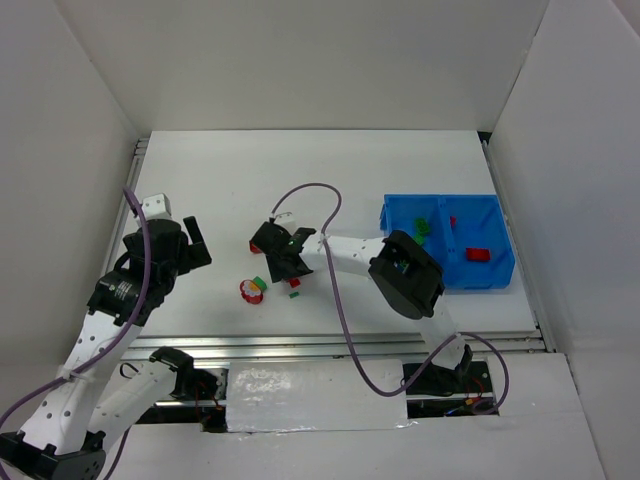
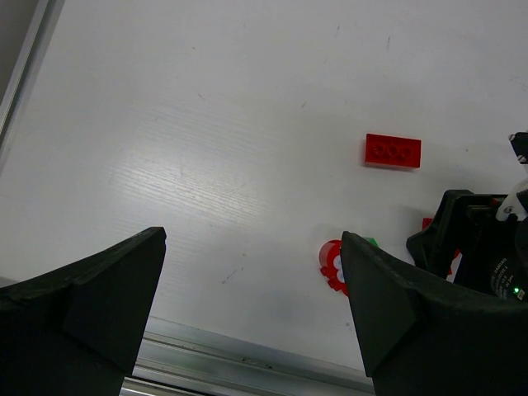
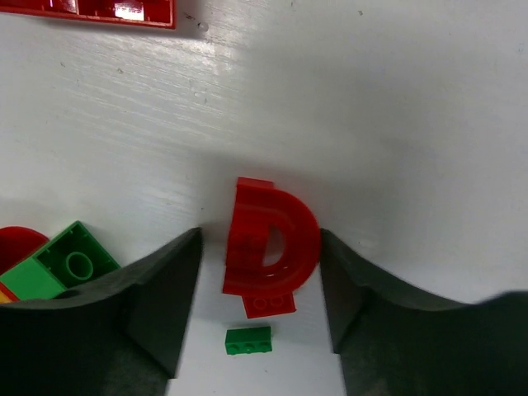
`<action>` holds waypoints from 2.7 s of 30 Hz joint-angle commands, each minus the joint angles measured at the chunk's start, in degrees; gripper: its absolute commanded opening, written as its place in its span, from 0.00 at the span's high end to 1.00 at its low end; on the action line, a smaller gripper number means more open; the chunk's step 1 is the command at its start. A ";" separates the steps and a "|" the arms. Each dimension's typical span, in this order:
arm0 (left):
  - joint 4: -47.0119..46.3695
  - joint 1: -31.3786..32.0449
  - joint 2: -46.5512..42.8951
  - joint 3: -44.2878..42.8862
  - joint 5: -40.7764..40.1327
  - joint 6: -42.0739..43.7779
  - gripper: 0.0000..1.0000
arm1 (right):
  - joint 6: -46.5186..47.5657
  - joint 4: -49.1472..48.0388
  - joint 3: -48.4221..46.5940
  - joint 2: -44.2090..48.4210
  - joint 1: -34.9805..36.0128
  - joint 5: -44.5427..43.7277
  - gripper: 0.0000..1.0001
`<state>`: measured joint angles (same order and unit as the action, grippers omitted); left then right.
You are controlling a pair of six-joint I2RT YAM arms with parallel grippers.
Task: Sort the legos into containers by color
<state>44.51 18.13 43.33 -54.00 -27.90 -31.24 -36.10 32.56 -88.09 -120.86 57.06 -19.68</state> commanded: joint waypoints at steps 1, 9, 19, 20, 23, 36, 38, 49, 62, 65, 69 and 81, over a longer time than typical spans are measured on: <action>-2.41 -0.29 -0.70 -0.58 0.74 1.63 0.01 | 0.41 -1.35 -1.90 -1.04 -0.19 -0.44 0.39; -2.68 -0.38 -0.70 -0.49 1.53 2.06 0.01 | -0.55 -1.79 -0.77 2.11 -0.19 -2.28 0.57; -2.68 -0.29 -0.71 -0.49 1.71 2.15 0.00 | 0.41 -0.39 3.09 17.57 -3.26 -6.94 0.59; -2.68 -0.29 -0.88 -0.58 1.71 2.15 0.00 | 0.41 0.22 3.89 21.24 -5.88 -7.64 0.59; -2.76 -0.29 -1.23 -0.41 1.97 2.33 0.00 | -0.11 1.90 9.33 30.19 -16.83 -7.92 0.59; -3.64 -0.46 -1.14 -0.14 3.64 3.03 0.00 | -5.91 -7.15 26.21 46.77 -66.97 -4.13 0.49; -3.73 -0.46 -0.79 -0.14 4.08 3.21 0.01 | -6.09 -7.51 26.31 45.28 -68.04 -3.27 0.47; -3.64 -0.46 0.26 -0.32 4.00 3.12 0.01 | -3.55 -6.10 22.70 44.65 -66.48 4.37 0.01; -1.53 -2.05 -0.97 -0.85 -1.90 0.13 0.00 | -0.21 -7.77 21.93 37.86 -5.60 -1.59 0.05; -1.62 -2.22 -0.71 -1.02 -1.81 0.22 0.00 | 3.13 -2.43 12.62 24.07 0.49 -2.11 0.11; -1.62 -2.40 -0.79 -0.85 -1.28 0.57 0.01 | 5.77 0.84 5.14 13.12 3.94 -3.00 0.21; -2.41 -2.49 -0.26 -0.67 0.83 1.62 0.01 | 8.58 -4.34 7.24 9.50 4.29 -0.10 0.29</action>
<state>43.66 15.92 42.98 -54.00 -27.75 -30.20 -29.63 30.74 -80.20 -112.18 61.73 -19.81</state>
